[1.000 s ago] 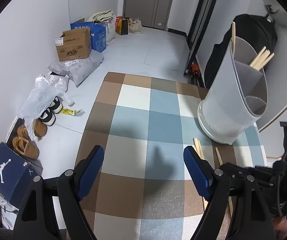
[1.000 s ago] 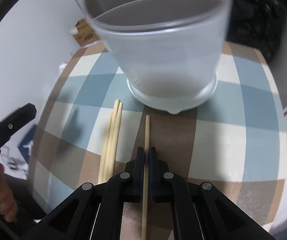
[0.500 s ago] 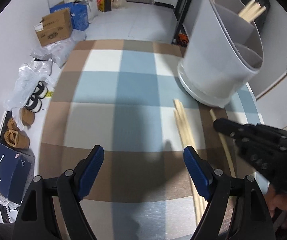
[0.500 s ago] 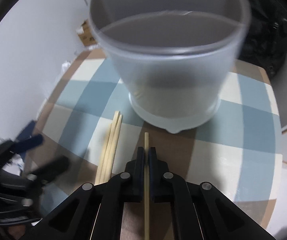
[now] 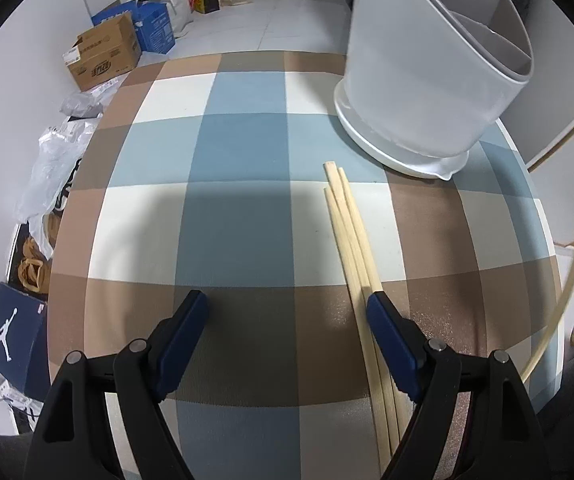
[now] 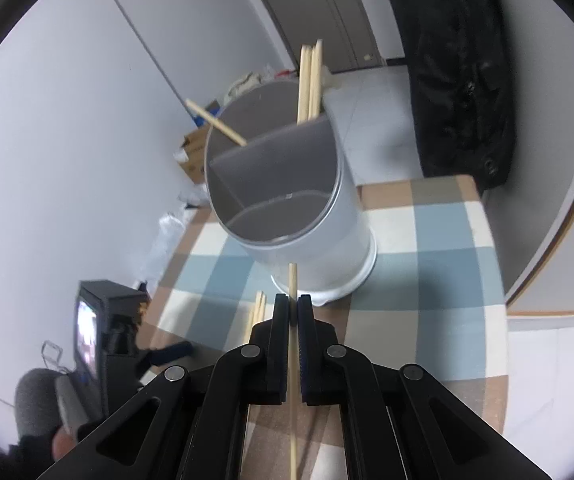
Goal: Organize utensils
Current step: 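Close the left gripper on a chopstick on the rug while the right gripper holds its own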
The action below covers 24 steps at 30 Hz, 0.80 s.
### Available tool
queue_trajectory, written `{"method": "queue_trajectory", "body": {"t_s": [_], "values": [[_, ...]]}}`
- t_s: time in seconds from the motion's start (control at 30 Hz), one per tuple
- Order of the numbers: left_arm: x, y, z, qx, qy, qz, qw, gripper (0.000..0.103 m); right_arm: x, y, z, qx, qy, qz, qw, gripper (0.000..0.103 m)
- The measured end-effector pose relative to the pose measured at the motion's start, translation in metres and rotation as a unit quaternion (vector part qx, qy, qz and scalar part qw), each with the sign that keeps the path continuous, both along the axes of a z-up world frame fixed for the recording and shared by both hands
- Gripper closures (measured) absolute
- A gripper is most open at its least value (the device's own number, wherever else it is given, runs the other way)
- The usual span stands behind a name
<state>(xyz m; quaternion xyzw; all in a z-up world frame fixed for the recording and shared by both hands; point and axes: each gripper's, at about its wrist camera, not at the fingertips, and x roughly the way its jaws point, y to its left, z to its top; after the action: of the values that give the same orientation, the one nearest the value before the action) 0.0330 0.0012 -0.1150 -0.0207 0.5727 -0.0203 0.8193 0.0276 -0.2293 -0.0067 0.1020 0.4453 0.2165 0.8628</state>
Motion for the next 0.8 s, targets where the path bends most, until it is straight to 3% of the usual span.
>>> {"method": "queue_trajectory", "body": {"t_s": [0.53, 0.6, 0.8], "values": [[0.022, -0.001, -0.007, 0.038, 0.009, -0.006, 0.9992, 0.025, -0.021, -0.031, 0.023, 0.042, -0.021, -0.028, 0.999, 0.1], [0.024, -0.004, -0.007, 0.037, 0.008, -0.014, 0.9992, 0.029, -0.022, -0.034, 0.021, 0.045, -0.019, -0.032, 0.998, 0.1], [0.027, -0.017, -0.002, 0.022, 0.018, -0.04, 0.9988, 0.072, -0.025, -0.04, 0.023, 0.048, -0.022, -0.041, 0.998, 0.1]]}}
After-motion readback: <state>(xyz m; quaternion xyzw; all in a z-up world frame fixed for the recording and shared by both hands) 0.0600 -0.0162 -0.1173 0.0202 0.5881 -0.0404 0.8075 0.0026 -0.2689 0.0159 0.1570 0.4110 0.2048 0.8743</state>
